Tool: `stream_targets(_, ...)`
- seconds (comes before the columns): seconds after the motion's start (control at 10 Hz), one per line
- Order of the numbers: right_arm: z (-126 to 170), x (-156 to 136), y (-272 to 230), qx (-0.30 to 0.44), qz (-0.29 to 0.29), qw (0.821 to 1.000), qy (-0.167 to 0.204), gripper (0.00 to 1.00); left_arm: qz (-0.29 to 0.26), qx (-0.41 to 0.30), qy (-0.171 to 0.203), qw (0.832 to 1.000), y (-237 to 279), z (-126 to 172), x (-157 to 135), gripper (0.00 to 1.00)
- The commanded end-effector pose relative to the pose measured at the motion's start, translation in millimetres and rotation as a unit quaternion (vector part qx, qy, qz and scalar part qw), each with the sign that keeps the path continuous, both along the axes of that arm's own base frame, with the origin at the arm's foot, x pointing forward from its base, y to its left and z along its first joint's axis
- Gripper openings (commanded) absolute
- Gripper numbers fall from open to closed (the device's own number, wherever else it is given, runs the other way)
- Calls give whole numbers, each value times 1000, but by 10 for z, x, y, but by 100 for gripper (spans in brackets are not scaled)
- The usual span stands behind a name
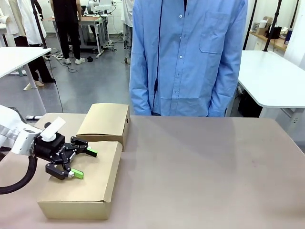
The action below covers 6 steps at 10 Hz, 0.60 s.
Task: Place items inside the box.
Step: Close the lid of the Mailer Box closest to the robot.
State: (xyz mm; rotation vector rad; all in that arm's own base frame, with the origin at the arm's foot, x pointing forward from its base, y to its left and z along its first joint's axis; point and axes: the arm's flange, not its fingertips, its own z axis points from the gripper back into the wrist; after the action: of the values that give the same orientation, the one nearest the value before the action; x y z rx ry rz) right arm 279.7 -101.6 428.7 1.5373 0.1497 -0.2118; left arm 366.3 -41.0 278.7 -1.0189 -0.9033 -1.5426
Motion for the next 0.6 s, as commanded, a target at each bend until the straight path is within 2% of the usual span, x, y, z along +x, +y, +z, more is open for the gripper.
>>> stream_targets(0.0, 41, 5, -1, 7, -4, 1000, -2, 100, 6, 17, -11, 1000, -81, -85, -168, 100)
stream_targets(0.3, 41, 5, -1, 7, -4, 1000, -2, 100, 17, -32, -15, 999, 89, 148, -234, 100)
stream_targets(0.4, 41, 5, -1, 7, -4, 1000, -2, 100, 19, -81, -5, 997, 198, 320, -301, 100)
stream_targets(0.5, 41, 5, -1, 7, -4, 1000, -2, 100, 25, -127, 29, 991, 381, 600, -429, 100)
